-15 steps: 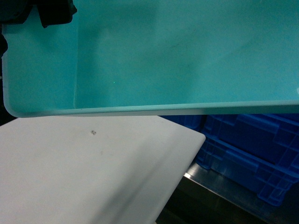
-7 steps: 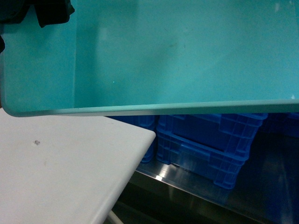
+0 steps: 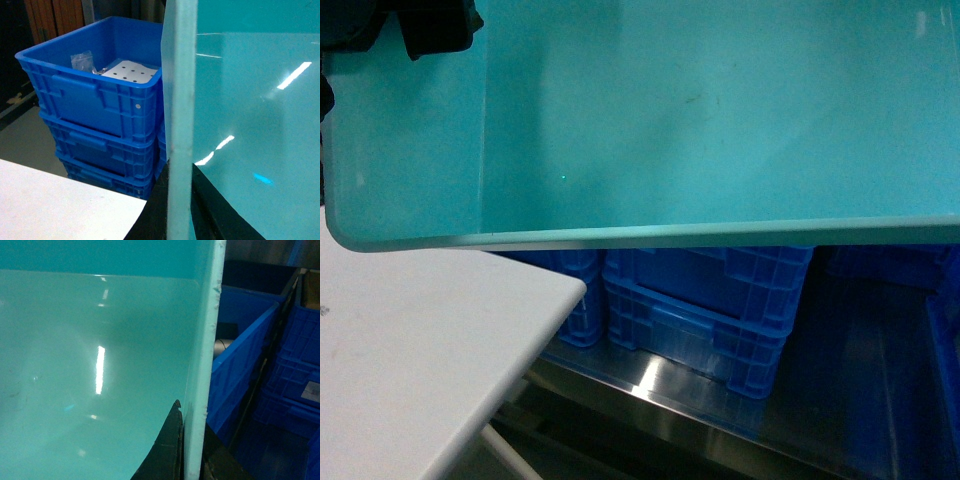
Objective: Stack blue boxes stably on right
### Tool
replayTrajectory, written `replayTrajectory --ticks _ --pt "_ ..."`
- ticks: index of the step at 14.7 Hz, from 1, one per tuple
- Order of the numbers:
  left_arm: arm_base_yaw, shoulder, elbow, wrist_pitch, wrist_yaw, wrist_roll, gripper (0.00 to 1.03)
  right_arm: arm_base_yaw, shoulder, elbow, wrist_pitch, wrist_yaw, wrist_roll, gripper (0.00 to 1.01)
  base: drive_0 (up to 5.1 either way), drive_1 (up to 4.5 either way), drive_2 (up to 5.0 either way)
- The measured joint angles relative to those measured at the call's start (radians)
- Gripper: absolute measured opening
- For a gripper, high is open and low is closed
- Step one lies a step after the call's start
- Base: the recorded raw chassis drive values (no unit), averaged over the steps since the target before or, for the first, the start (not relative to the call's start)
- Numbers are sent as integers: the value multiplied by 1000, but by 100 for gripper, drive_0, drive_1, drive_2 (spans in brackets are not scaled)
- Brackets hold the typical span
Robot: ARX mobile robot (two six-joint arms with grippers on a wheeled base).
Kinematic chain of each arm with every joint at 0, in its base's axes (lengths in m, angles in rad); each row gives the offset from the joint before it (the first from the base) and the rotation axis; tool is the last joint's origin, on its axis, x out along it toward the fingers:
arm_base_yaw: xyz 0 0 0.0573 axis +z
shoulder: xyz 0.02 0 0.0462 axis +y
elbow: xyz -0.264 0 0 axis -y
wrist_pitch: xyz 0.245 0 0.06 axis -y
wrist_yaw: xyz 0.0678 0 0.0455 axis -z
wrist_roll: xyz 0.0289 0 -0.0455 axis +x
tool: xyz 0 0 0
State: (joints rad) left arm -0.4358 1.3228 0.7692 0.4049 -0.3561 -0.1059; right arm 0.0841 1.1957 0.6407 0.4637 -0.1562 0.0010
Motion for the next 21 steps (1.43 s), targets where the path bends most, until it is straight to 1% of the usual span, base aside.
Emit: replayTrajectory --ticks 4,16,21 --pt "0 0 0 -1 0 0 8 0 0 0 0 0 0 2 433 -223 -223" --pt "-1 -2 0 3 -1 1 8 0 -2 -1 5 -1 2 2 279 -366 -366" --pt "-1 -1 1 -1 -1 1 8 -1 -2 -2 1 1 3 2 448 -211 -211"
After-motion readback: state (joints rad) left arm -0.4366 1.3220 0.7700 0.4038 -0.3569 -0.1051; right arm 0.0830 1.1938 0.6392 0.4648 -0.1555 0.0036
